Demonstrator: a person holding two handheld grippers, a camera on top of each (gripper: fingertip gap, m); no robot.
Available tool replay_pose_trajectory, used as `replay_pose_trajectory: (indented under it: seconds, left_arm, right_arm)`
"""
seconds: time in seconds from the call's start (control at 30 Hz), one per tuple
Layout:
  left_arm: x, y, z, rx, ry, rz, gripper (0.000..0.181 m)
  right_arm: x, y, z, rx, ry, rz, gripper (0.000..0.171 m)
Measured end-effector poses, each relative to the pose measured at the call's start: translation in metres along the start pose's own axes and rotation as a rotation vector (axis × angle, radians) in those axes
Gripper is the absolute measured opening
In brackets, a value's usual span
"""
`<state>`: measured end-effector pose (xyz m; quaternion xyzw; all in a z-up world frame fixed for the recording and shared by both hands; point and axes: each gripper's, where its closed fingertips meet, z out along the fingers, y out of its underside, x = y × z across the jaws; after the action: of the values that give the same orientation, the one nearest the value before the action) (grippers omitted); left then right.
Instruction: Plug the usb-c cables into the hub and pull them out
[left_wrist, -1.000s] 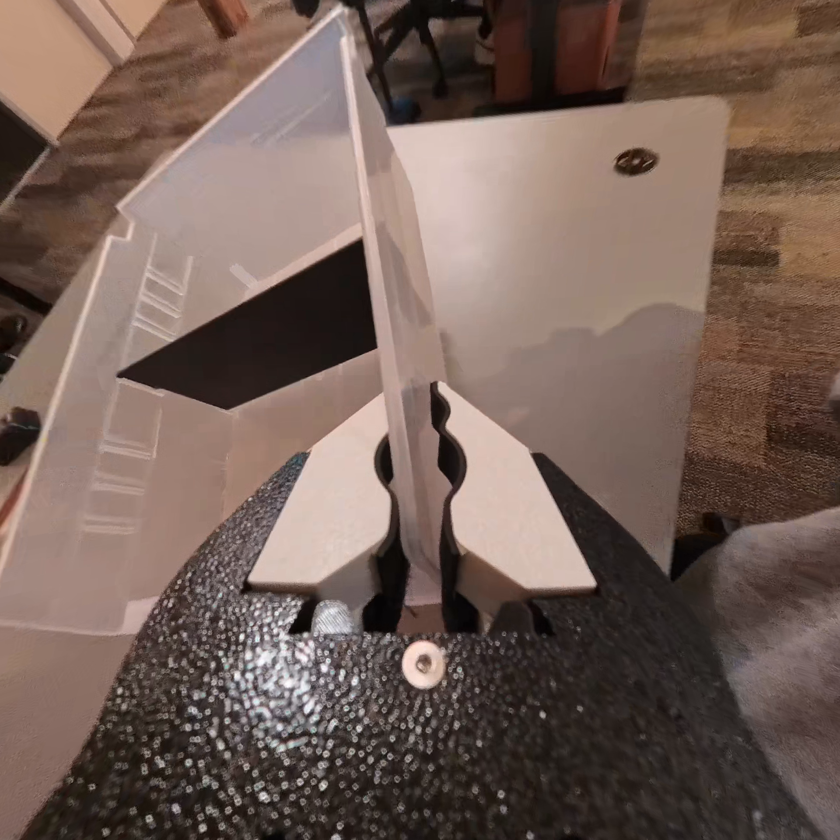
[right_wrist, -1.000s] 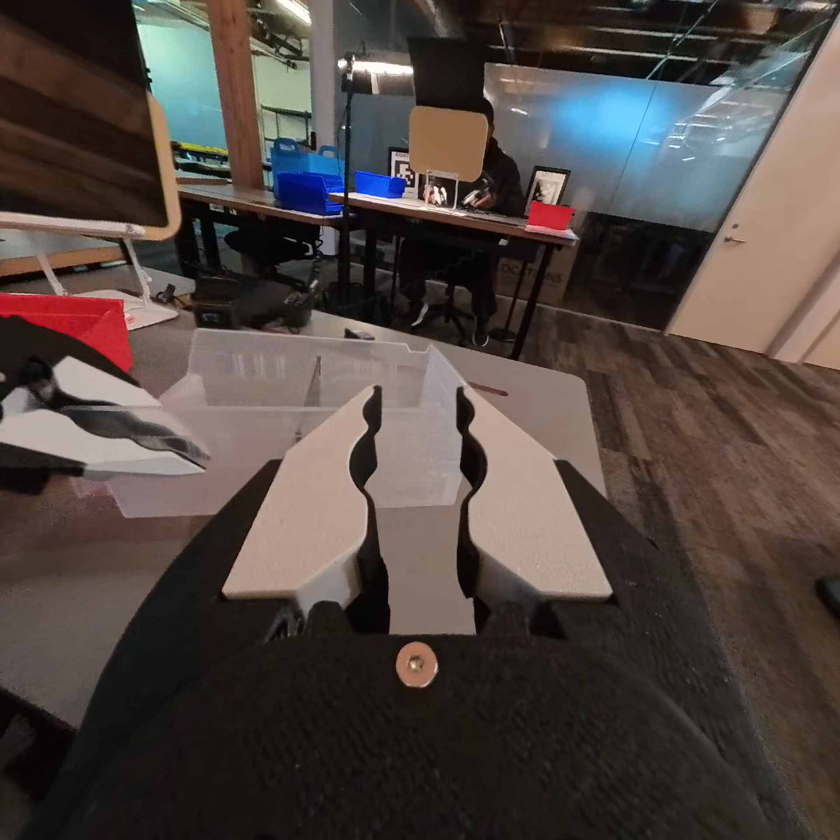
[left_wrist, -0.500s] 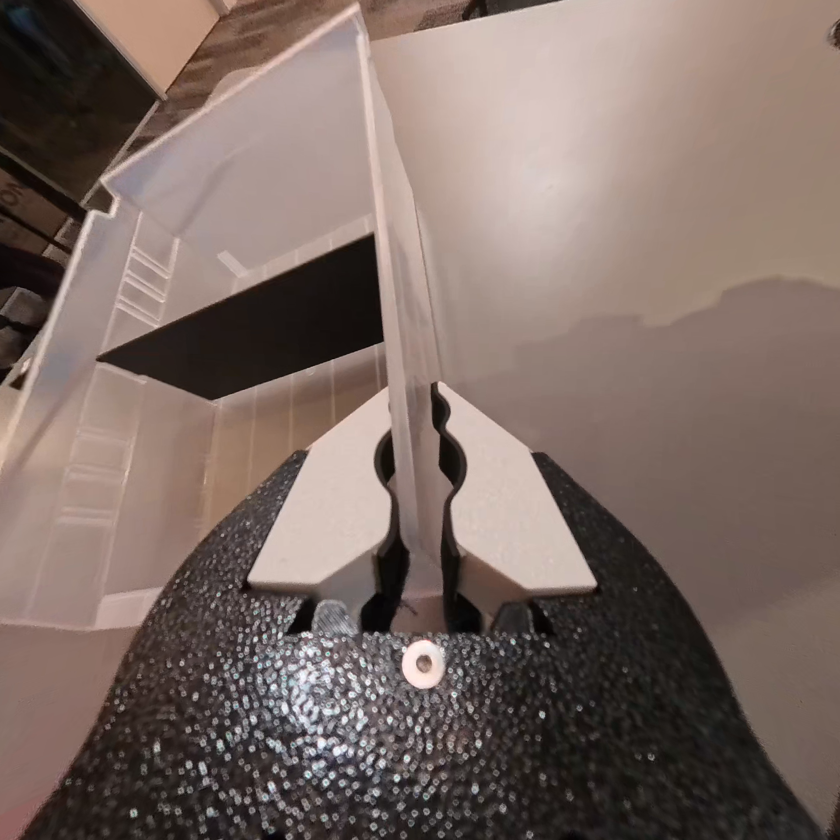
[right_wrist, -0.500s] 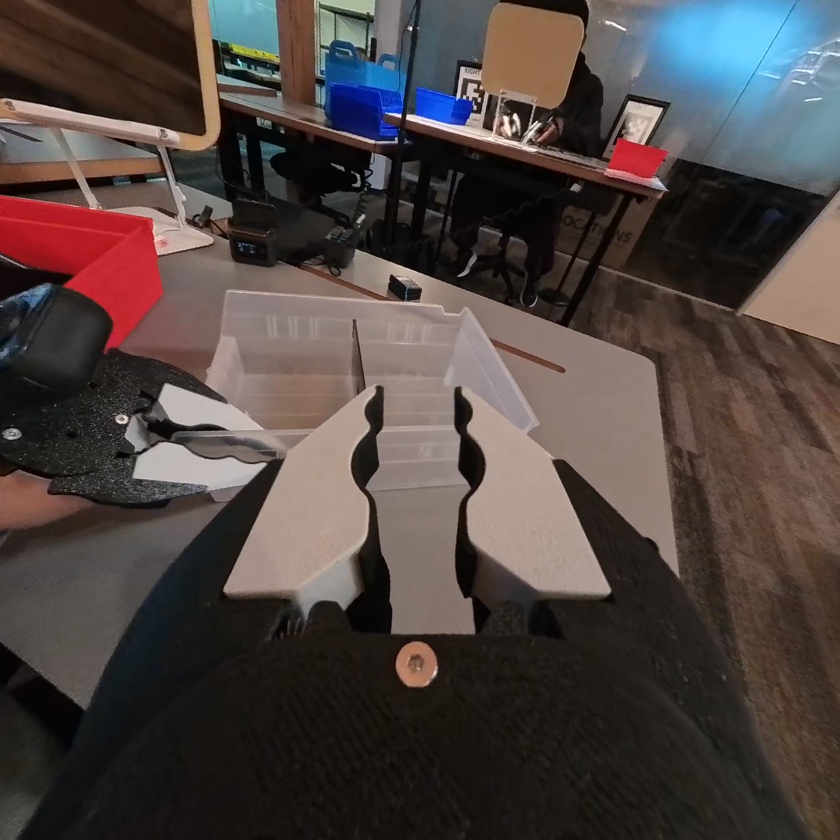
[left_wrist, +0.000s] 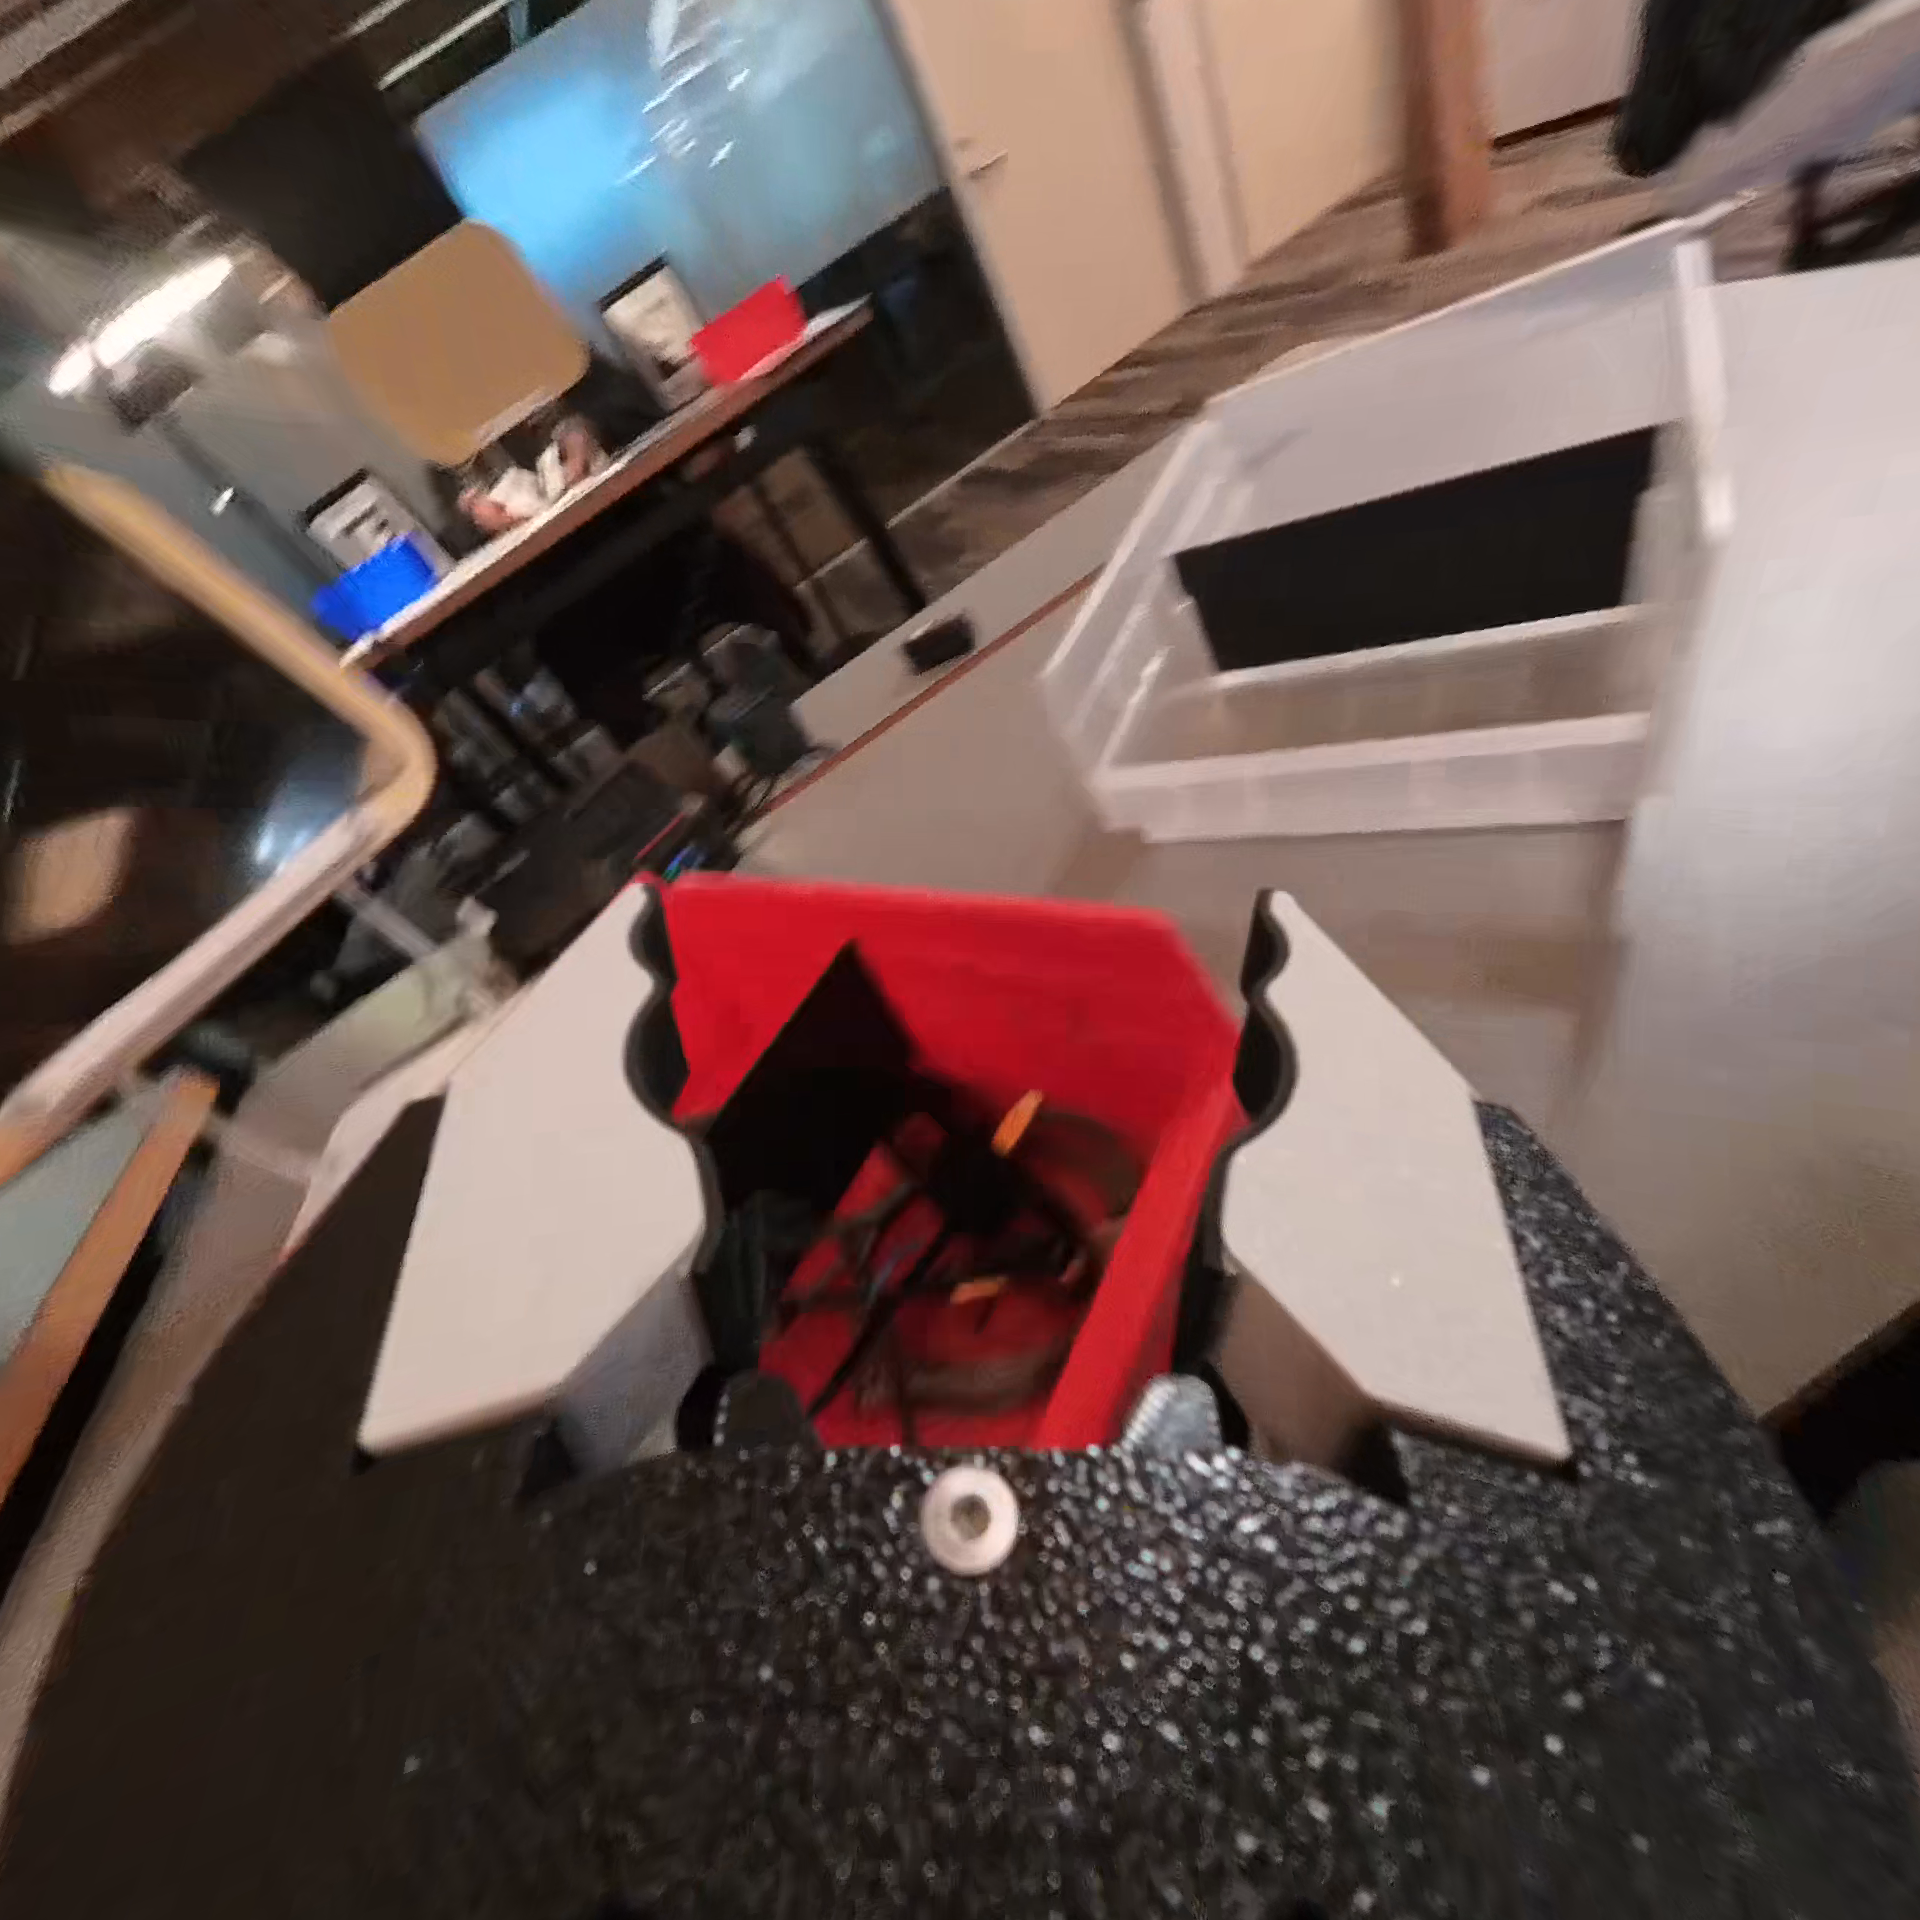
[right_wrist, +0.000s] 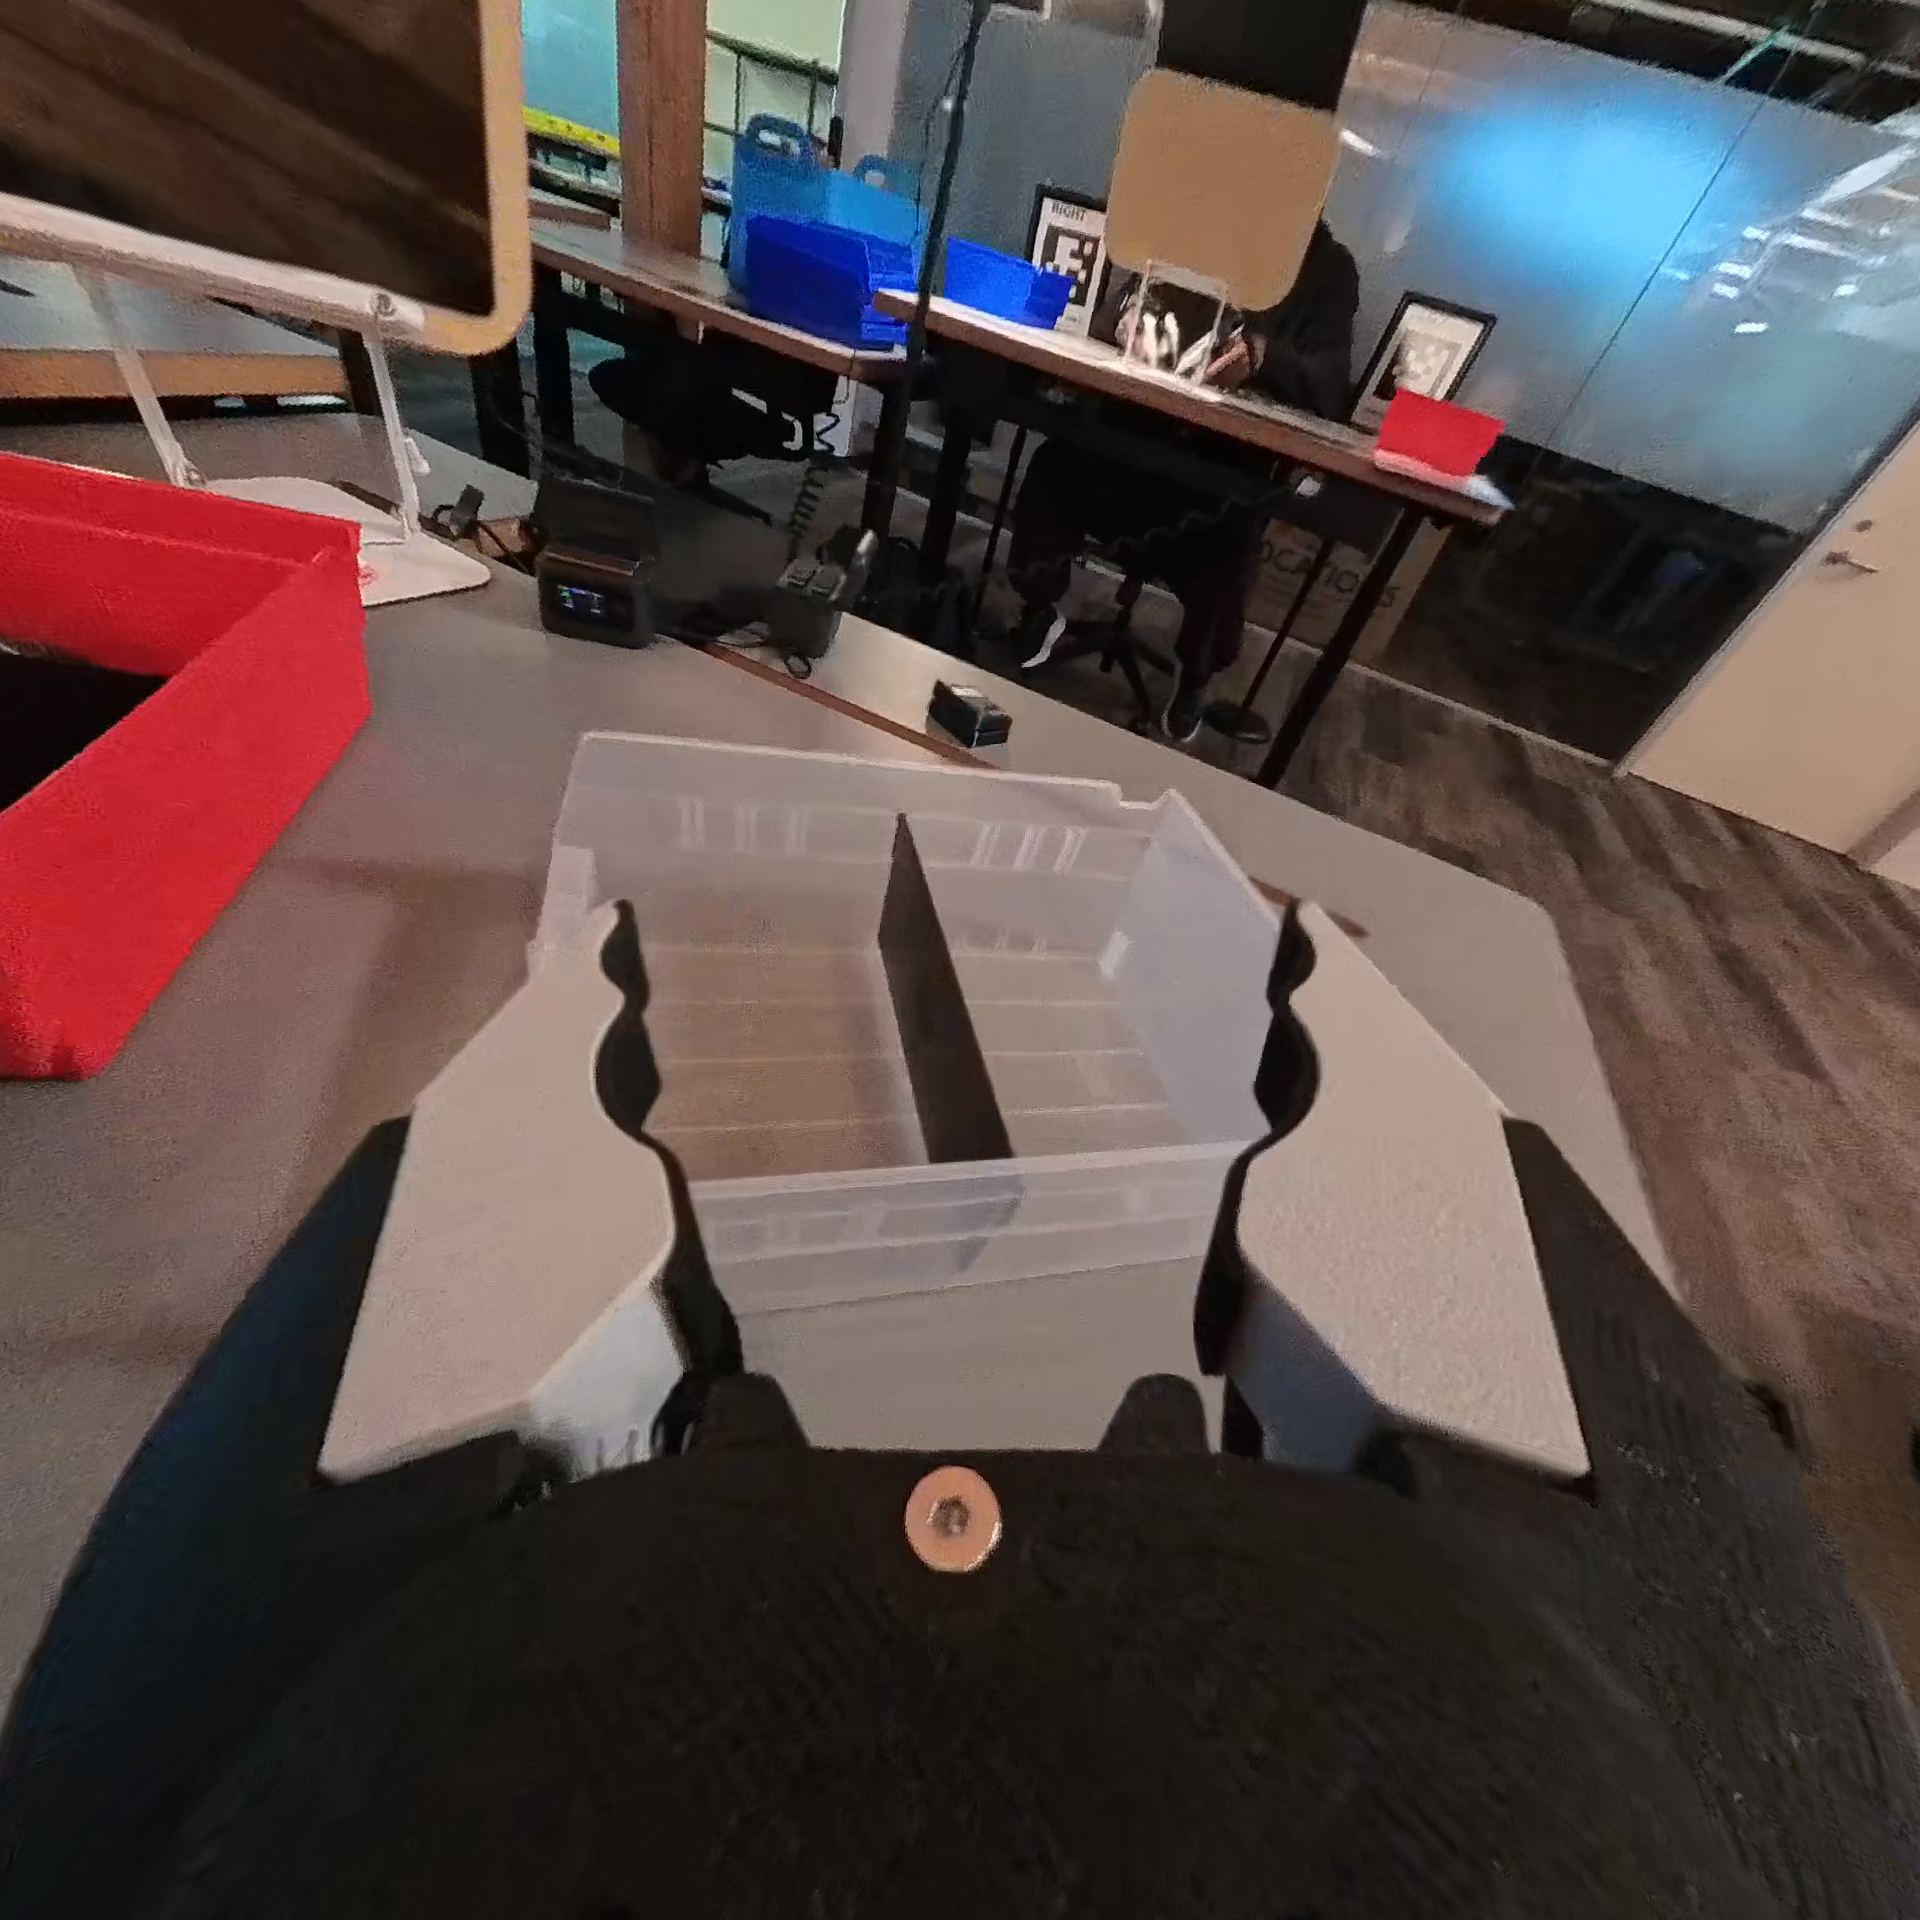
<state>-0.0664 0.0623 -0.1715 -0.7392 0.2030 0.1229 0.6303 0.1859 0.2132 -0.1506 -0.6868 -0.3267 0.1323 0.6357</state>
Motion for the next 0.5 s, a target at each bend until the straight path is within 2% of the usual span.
replay_pose_trajectory:
  seconds: [0.03,0.1,0.2,0.4,0.43,0.5]
  left_arm:
    - [-0.018,0.014,-0.011,-0.028,-0.038,-0.040,0.112]
    - [-0.050,0.041,-0.032,-0.085,-0.119,-0.123,0.111]
    - [-0.071,0.072,-0.049,-0.112,-0.137,-0.233,0.110]
    - [-0.078,0.138,-0.039,-0.315,-0.101,-0.297,0.114]
    - [-0.076,0.150,-0.036,-0.361,-0.089,-0.302,0.121]
    - [-0.066,0.157,-0.030,-0.363,-0.022,-0.396,0.116]
  right_arm:
    - [-0.006,0.004,0.006,-0.026,0.008,0.009,0.127]
    - [-0.014,0.014,0.015,-0.070,0.050,-0.009,0.140]
    - [-0.029,0.032,0.021,-0.118,0.100,-0.011,0.142]
    - [-0.048,0.070,0.026,-0.231,0.175,-0.031,0.140]
    - [-0.048,0.076,0.026,-0.248,0.187,-0.036,0.138]
    - [-0.048,0.087,0.028,-0.287,0.190,0.011,0.136]
